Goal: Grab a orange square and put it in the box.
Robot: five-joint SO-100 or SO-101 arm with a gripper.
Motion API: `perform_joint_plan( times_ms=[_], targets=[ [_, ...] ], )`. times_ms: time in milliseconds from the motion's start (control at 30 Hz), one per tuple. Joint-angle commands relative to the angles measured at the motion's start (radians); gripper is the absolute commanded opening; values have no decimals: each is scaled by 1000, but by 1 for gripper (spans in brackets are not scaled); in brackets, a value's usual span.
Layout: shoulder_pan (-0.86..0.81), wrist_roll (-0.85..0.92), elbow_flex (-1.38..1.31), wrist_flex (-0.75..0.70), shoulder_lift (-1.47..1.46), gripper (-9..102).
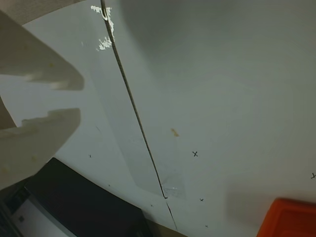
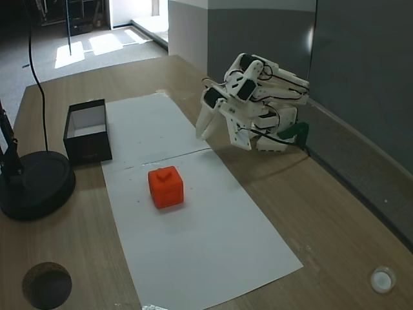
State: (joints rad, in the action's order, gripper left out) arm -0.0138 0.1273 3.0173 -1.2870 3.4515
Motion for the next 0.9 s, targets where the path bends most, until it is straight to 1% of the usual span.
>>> perform_joint_plan(
  times_ms=[0, 533, 600, 633, 733, 867],
  targets=[
    [6, -109, -17, -5, 25, 1],
    [8, -109, -17, -5, 25, 2],
    [9, -107, -11, 29, 25, 2],
    [9, -107, -5, 75, 25, 3],
    [-11, -114, -23, 178, 25, 9],
    [-9, -104, -84, 282, 25, 23]
  ],
)
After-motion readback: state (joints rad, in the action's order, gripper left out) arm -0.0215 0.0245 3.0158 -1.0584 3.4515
